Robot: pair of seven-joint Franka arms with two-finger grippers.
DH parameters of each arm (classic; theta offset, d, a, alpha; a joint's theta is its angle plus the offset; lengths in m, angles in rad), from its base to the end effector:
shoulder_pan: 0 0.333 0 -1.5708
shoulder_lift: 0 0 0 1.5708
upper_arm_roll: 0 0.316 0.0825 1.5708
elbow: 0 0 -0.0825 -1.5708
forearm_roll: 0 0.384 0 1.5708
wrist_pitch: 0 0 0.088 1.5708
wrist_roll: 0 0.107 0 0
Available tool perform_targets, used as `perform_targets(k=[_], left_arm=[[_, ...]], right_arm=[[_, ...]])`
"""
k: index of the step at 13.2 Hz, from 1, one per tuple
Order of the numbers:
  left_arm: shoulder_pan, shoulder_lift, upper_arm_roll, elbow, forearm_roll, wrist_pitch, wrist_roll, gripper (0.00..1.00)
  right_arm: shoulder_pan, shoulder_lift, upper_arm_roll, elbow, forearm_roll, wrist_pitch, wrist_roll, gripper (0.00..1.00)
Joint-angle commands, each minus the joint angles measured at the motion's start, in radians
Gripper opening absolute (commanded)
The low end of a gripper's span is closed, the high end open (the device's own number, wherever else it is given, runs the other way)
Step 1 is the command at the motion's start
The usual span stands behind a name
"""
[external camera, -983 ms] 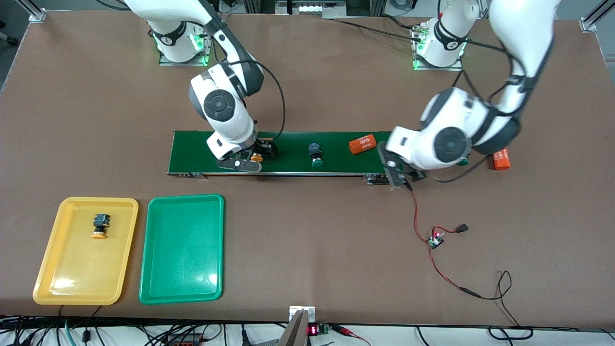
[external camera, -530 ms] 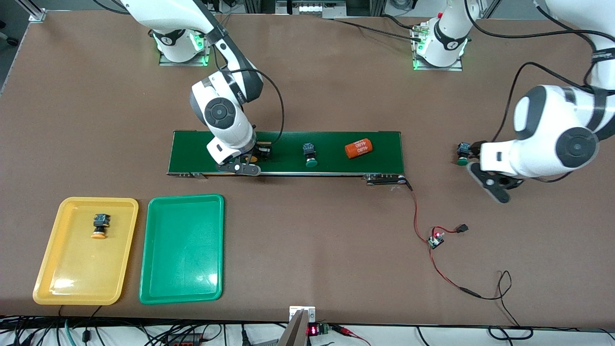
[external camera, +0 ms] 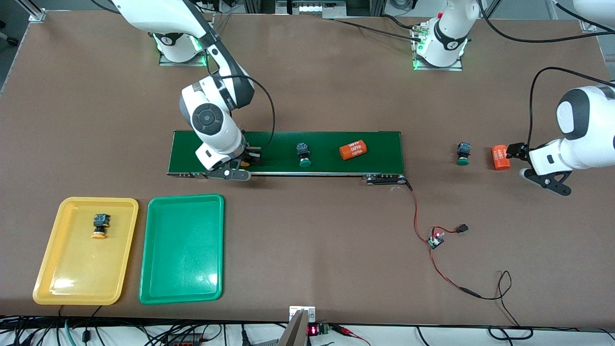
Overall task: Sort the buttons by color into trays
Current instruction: 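Carry the yellow button to the yellow tray while the left gripper grasps a cylinder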
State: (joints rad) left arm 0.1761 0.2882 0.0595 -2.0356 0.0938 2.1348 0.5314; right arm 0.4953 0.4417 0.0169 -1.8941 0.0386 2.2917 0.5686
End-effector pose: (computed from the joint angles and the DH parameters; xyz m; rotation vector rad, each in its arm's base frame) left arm 0.5554 0.1368 0.2890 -3.0617 0.5482 0.3266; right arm 0.5464 0.3076 0.2663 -3.1297 0.1315 0.0880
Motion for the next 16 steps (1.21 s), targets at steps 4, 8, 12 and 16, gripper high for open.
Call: perform_targets(k=[4, 8, 12, 16], left_arm=[[-0.007, -0.024, 0.069, -0.175, -0.002, 0.216, -0.111, 1.0], [0.002, 0.028, 0.082, -0.228, -0.008, 0.295, -0.123, 1.0], [0.013, 0.086, 0.082, -0.242, -0.017, 0.359, -0.125, 0.86], [0.011, 0.109, 0.073, -0.232, -0.016, 0.34, -0.114, 0.26]], right_arm=[[-0.128, -0.044, -0.031, 0.252, -0.002, -0.296, -0.226, 0.09], [-0.328, 0.006, -0.034, 0.306, 0.0, -0.285, -0.538, 0.09], [-0.481, 0.116, -0.051, 0.358, -0.032, -0.235, -0.787, 0.09], [-0.523, 0.198, -0.084, 0.36, -0.054, -0.072, -0.855, 0.09]])
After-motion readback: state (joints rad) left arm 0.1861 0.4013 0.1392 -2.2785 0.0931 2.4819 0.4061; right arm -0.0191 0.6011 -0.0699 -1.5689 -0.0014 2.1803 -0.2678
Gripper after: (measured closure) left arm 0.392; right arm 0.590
